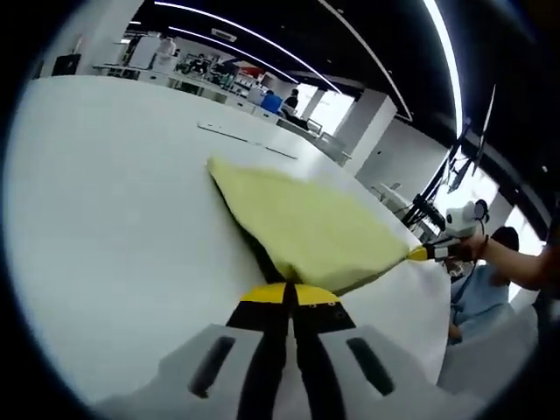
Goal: Fold the garment on the visible template until the final outline fits inside the template.
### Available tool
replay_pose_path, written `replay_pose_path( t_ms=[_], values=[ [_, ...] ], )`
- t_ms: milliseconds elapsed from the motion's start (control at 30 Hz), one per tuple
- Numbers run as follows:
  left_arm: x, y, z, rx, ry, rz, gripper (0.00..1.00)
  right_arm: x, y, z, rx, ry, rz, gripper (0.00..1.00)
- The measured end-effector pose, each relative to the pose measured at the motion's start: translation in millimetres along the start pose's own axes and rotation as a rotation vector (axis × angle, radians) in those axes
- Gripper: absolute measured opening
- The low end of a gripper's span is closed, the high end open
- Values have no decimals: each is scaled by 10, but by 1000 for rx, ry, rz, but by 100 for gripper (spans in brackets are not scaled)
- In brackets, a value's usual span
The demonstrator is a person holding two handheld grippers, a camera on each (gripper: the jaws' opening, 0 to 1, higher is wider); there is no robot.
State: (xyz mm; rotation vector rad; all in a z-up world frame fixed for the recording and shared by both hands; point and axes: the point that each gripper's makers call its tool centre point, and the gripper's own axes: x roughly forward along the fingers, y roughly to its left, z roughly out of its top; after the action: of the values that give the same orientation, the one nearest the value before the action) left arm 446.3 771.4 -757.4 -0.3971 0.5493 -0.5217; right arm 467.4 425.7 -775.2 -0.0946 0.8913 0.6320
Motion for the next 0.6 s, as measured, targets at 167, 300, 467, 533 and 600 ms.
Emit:
replay_pose_path(
  t_ms=[167, 300, 467, 533, 600],
  values=[
    [-43, 22, -7, 9, 10, 5, 0, -16, 49, -5, -17, -3, 19, 0],
    [-62, 28, 14, 28, 12, -2, 4, -21, 60, -22, -31, 2, 23, 0],
    [-70, 11, 17, 60, 21, -22, 10, -24, 79, -20, -44, 2, 32, 4],
    [-70, 13, 24, 59, 19, -30, 10, -23, 81, -17, -50, 3, 33, 5],
    [-63, -6, 41, 58, 11, -47, 9, -22, 85, -10, -52, 2, 35, 5]
  ],
)
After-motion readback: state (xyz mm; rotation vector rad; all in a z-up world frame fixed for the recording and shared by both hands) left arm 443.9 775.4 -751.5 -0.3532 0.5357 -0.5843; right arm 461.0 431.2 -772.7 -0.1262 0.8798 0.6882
